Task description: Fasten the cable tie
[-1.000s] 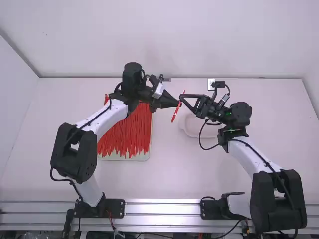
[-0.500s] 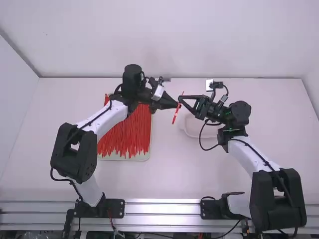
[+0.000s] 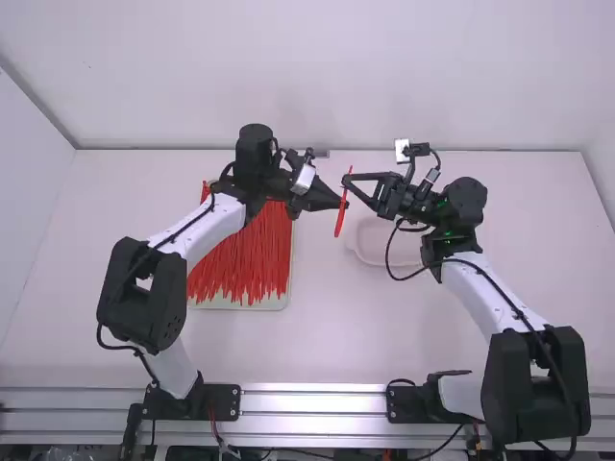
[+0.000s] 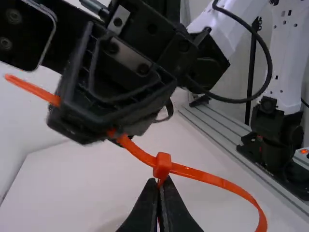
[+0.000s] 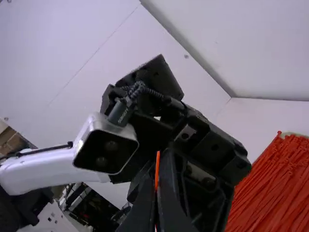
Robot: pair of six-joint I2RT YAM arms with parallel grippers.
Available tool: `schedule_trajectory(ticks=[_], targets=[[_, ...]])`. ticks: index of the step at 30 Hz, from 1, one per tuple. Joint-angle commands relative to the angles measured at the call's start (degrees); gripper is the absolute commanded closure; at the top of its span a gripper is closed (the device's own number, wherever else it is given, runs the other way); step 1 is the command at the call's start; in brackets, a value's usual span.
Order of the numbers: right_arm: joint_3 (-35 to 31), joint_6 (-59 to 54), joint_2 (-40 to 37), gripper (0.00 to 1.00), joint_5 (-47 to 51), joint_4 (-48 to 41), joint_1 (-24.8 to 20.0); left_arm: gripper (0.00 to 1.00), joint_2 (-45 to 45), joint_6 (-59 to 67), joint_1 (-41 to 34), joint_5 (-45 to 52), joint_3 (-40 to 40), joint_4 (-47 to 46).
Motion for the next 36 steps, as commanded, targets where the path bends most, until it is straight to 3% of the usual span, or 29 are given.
schedule_trajectory(ticks=[1, 14, 29, 36], targets=[[5.7, -0.1, -0.7, 1.00, 1.9, 0.4, -0.2, 0.98, 0.2, 0.5, 0.0, 0.4, -1.5, -0.6], [11.2, 0.6, -0.7, 1.00, 0.5, -2.1, -0.2, 0.98, 0.2, 0.5, 0.0, -2.6, -3.4, -0.2], [19.0, 5.5, -0.7, 1.00, -1.7, -2.3, -3.5, 0.98, 0.2, 0.0, 0.0, -4.4, -6.6, 3.4], [21.1, 0.7, -0.7, 1.00, -2.7, -9.8, -3.3, 0.98, 0.2, 0.0, 0.1, -5.2, -6.6, 3.4]])
